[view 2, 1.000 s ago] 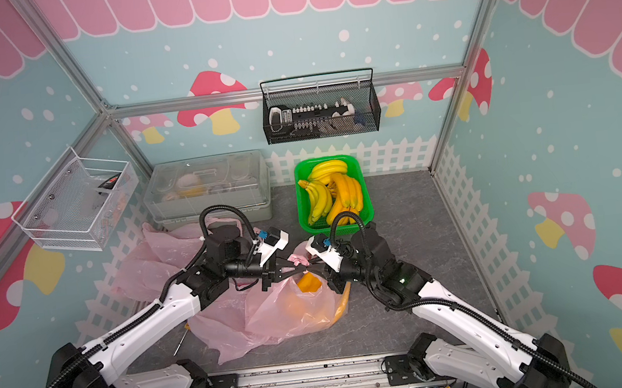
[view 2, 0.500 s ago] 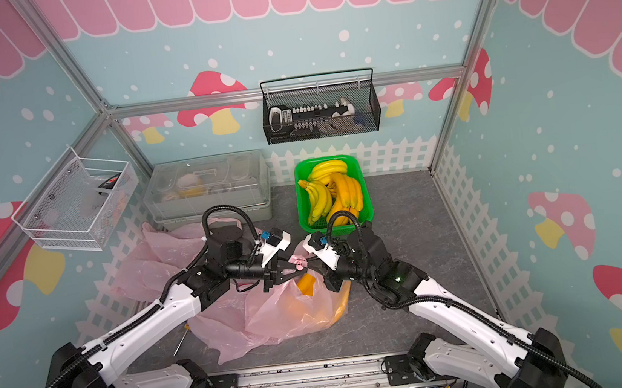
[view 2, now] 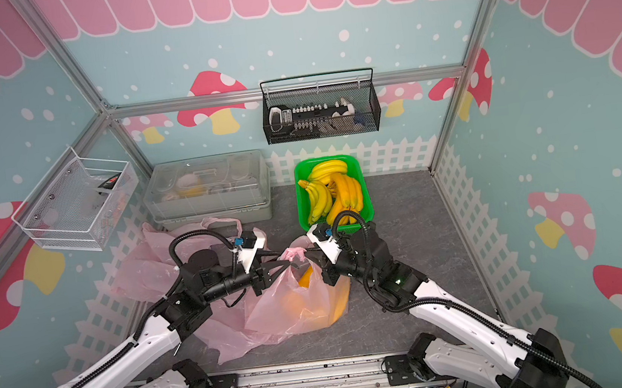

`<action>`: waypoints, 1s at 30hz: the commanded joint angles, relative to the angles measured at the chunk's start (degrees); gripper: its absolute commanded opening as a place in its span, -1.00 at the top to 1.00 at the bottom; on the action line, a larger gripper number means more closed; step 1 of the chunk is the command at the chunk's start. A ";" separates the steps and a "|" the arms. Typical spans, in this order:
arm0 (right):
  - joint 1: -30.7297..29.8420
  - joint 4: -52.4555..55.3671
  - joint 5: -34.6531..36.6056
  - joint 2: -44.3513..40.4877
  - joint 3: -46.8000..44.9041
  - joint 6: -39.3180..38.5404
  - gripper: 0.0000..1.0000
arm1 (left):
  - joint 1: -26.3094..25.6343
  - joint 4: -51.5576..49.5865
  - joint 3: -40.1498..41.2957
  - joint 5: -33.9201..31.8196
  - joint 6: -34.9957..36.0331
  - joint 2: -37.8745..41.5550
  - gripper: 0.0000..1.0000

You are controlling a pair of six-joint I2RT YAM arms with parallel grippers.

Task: Place the banana into a plastic bag & tie a knot
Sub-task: Cross the plastic bag at the center of the board.

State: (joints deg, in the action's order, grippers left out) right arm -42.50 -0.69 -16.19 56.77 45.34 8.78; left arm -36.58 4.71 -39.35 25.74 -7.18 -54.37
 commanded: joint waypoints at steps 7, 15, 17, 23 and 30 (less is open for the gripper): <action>-1.78 -4.81 2.72 0.97 -0.95 2.59 1.00 | -1.09 0.91 1.26 -6.88 -2.51 2.15 0.50; -2.84 -9.03 6.39 1.77 -3.08 5.37 1.00 | -2.16 0.79 0.71 -3.92 -2.71 -0.71 0.74; -3.03 -10.07 7.23 2.27 -3.73 5.76 1.00 | -2.35 1.76 1.33 -2.49 -3.10 -0.39 0.75; -3.42 -15.91 8.60 3.94 -5.74 8.20 1.00 | -3.07 3.02 2.26 0.58 -3.89 -1.18 0.84; -3.96 -21.86 8.80 6.66 -6.67 10.78 1.00 | -3.38 5.53 3.65 1.51 -5.61 -1.86 0.86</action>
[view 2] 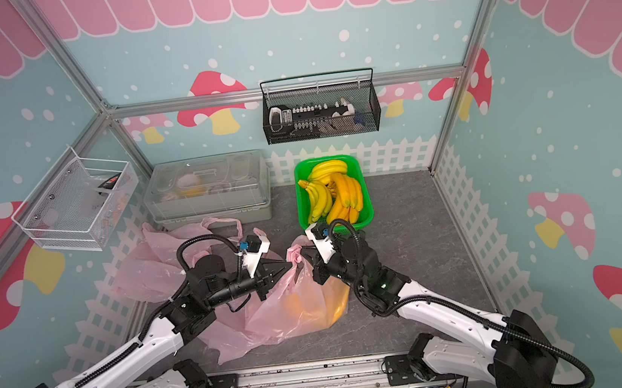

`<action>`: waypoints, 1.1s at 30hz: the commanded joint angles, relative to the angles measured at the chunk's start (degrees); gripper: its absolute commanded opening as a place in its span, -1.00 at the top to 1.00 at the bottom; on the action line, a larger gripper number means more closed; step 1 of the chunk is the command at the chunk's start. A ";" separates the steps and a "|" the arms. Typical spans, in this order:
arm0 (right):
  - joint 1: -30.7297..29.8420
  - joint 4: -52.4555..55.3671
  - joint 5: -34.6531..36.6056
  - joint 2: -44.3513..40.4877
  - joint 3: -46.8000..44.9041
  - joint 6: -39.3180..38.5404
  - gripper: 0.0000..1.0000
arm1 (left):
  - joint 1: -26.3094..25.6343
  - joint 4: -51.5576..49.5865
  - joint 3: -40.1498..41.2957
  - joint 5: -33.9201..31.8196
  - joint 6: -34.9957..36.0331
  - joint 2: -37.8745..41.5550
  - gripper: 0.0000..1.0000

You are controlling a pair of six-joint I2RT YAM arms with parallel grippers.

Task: Place the banana into a plastic bag & tie a knot
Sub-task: Cross the plastic bag at the center of the board.

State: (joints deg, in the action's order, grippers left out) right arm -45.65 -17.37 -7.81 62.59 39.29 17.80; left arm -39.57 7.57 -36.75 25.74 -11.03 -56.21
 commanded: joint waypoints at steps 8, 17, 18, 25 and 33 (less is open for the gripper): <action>-2.68 -10.41 -0.18 3.92 -2.15 4.59 1.00 | -0.47 10.11 4.31 -0.45 -5.93 -1.71 0.79; -2.30 -11.85 2.23 3.99 -2.60 6.19 1.00 | -2.49 29.89 6.56 -3.82 -12.86 -10.13 0.79; -1.88 -11.50 2.03 3.94 -2.47 6.48 1.00 | -2.90 31.91 5.94 -4.16 -13.00 -11.41 0.79; 3.48 -11.25 -0.98 2.35 -2.08 8.70 1.00 | -4.71 37.70 -1.69 -5.21 -13.77 -20.09 0.83; 7.67 -8.75 -3.58 -0.13 -1.24 9.00 1.00 | -6.56 42.68 -8.16 -6.80 -15.22 -26.46 0.89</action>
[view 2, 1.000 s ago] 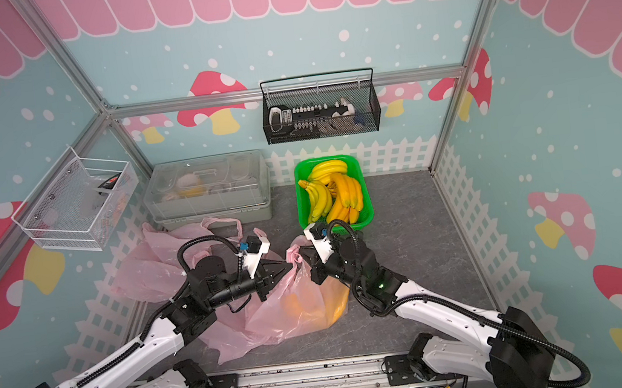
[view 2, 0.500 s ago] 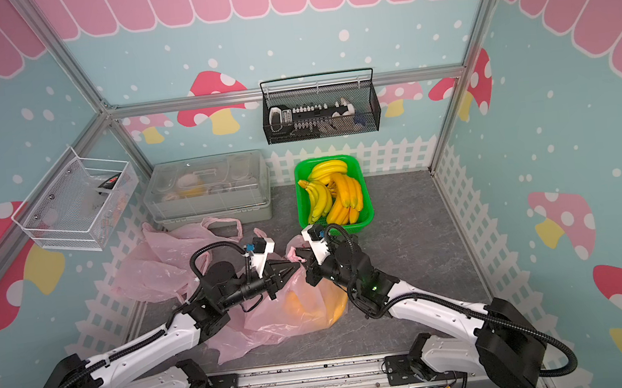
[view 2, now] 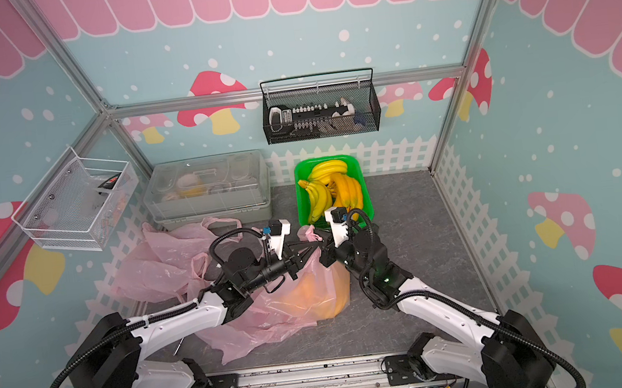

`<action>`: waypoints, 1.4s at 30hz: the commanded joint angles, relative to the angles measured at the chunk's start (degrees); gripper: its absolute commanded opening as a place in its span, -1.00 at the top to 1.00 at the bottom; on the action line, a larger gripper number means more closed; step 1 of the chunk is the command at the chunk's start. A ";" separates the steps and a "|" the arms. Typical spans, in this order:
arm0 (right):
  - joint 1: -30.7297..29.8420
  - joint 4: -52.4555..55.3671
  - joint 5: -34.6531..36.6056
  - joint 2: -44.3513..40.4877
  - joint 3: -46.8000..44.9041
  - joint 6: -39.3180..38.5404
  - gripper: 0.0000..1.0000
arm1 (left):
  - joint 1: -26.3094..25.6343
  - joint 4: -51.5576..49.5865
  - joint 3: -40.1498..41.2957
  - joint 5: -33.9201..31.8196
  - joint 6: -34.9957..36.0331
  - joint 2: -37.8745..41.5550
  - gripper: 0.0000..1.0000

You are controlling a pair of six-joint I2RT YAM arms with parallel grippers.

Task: Place the banana into a plastic bag & tie a knot
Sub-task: Cross the plastic bag at the center of the board.

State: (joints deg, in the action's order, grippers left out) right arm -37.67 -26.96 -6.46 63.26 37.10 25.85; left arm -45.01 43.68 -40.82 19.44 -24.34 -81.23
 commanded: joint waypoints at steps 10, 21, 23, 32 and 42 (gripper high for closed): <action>-0.26 -0.73 -7.42 -1.13 -2.26 2.43 1.00 | -3.69 3.56 1.53 -3.69 -2.89 -0.49 0.97; -0.44 -3.06 -9.91 -0.94 -3.49 3.42 1.00 | -3.68 -4.61 6.92 -7.81 -1.65 7.66 0.73; -0.49 -3.10 -9.98 -0.95 -3.38 3.51 1.00 | -3.68 -5.46 7.78 -8.14 -1.43 8.98 0.67; -0.96 -3.46 -10.85 -0.10 -2.39 3.25 1.00 | -3.59 -15.56 9.17 -12.00 1.99 18.79 0.30; -1.44 -2.92 -11.05 0.28 -1.33 2.89 1.00 | 2.76 -30.66 5.18 -9.09 11.35 22.57 0.37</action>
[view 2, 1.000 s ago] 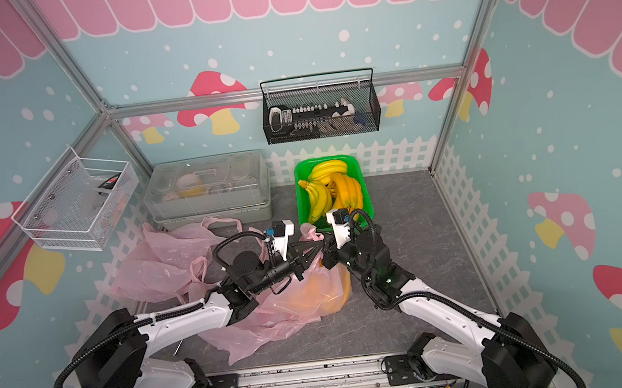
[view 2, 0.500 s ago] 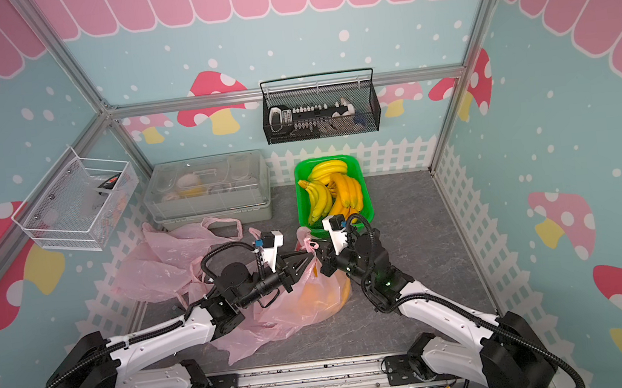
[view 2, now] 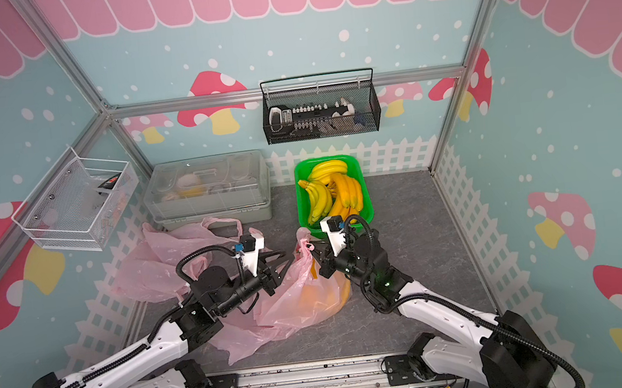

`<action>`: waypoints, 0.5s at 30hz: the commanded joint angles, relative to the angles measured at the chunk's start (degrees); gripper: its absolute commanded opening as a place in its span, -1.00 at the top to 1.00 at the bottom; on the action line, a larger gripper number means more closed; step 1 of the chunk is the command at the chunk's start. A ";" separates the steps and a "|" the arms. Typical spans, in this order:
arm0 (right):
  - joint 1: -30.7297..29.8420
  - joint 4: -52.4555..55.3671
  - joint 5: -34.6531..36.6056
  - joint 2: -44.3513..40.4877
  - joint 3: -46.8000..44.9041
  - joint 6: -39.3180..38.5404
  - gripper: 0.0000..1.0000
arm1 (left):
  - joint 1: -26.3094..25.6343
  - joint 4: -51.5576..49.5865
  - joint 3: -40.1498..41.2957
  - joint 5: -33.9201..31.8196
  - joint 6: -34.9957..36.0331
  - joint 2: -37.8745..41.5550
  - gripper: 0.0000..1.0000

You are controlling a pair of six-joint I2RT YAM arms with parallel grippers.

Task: Place the banana into a plastic bag & tie a knot
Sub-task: Cross the plastic bag at the center of the board.

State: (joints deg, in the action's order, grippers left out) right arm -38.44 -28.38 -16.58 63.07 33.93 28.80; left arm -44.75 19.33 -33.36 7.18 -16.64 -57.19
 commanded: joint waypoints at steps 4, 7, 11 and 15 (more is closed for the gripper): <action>-0.91 -1.04 -0.91 0.59 2.11 -0.21 1.00 | 3.53 -9.00 -6.09 8.03 7.70 -5.98 0.44; -1.15 -0.62 -0.74 0.65 2.50 -0.41 1.00 | 3.40 -7.55 -7.41 11.50 8.97 -8.01 0.45; -1.25 -0.14 -0.56 0.63 2.61 -0.67 1.00 | 3.36 -5.93 -7.59 12.70 9.63 -8.60 0.45; -1.38 -0.10 -0.69 0.69 2.53 -0.76 1.00 | 3.36 -5.56 -8.11 12.80 9.86 -9.21 0.46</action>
State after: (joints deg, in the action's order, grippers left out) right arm -39.18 -28.12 -16.58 63.37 34.68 28.75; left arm -41.36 12.95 -39.16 18.09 -8.38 -65.89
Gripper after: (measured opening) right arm 0.048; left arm 0.272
